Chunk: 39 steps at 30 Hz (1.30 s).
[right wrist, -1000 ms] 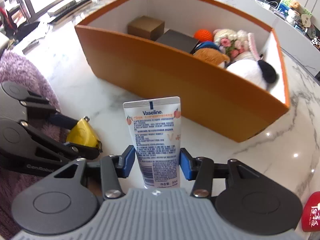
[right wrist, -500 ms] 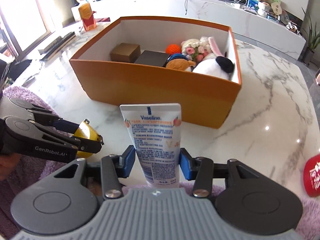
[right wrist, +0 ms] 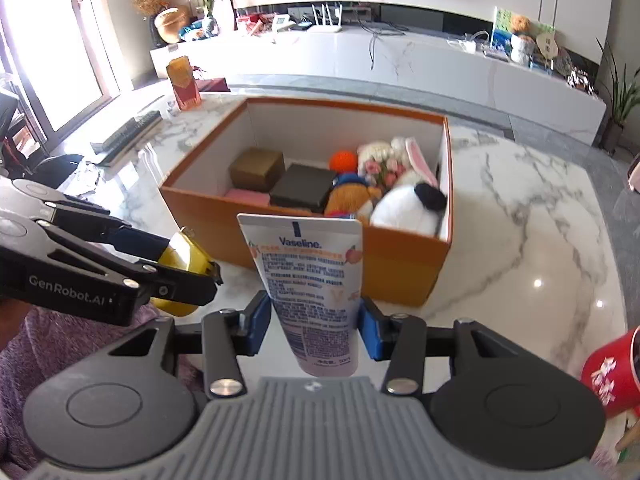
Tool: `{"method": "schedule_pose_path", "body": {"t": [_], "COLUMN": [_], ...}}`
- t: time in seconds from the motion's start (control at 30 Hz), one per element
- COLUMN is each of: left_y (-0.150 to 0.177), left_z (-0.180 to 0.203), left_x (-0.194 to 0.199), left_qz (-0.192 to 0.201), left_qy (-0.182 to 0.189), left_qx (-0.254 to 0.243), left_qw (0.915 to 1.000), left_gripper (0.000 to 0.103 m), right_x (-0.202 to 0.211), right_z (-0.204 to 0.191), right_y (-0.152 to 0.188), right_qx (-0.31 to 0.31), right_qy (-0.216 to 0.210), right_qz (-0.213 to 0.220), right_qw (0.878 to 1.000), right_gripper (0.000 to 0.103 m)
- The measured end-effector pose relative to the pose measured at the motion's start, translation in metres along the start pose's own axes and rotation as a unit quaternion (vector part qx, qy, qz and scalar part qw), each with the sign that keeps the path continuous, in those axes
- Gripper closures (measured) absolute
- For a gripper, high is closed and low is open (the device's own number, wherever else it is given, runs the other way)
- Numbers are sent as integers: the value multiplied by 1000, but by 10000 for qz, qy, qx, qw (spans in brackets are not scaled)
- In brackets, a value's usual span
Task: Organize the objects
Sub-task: 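Carry the tape measure and Vaseline tube over the orange box with both tools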
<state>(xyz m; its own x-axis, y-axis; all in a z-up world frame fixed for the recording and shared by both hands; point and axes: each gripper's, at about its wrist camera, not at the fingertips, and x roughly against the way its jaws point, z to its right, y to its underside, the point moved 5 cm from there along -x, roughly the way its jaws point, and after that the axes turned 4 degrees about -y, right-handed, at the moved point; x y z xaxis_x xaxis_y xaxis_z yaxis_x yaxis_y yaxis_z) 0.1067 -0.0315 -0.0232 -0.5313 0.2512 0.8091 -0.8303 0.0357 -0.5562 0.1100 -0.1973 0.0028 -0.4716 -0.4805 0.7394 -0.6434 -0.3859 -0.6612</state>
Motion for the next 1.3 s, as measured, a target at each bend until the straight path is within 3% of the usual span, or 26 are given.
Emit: {"method": "schedule_pose_path", "body": {"t": [0.23, 0.47, 0.8, 1.3], "left_y": [-39, -74, -111, -136], "left_z": [-6, -24, -64, -90], "left_x": [16, 10, -24, -68], "left_qz": [331, 466, 364, 111], "left_qy": [-49, -278, -416, -667], "left_qx": [-85, -162, 111, 36], "left_qw": [9994, 9984, 9984, 9977], "left_gripper": [41, 41, 41, 41], "right_x": [15, 5, -47, -131], "right_z": [-3, -3, 15, 45], "right_y": [-46, -95, -143, -171], "right_qx": [332, 482, 409, 114], "right_qy": [-26, -67, -75, -121], "right_qz": [336, 561, 412, 107], "right_qw": [9989, 9972, 9983, 9998], "right_gripper": [54, 54, 54, 54]}}
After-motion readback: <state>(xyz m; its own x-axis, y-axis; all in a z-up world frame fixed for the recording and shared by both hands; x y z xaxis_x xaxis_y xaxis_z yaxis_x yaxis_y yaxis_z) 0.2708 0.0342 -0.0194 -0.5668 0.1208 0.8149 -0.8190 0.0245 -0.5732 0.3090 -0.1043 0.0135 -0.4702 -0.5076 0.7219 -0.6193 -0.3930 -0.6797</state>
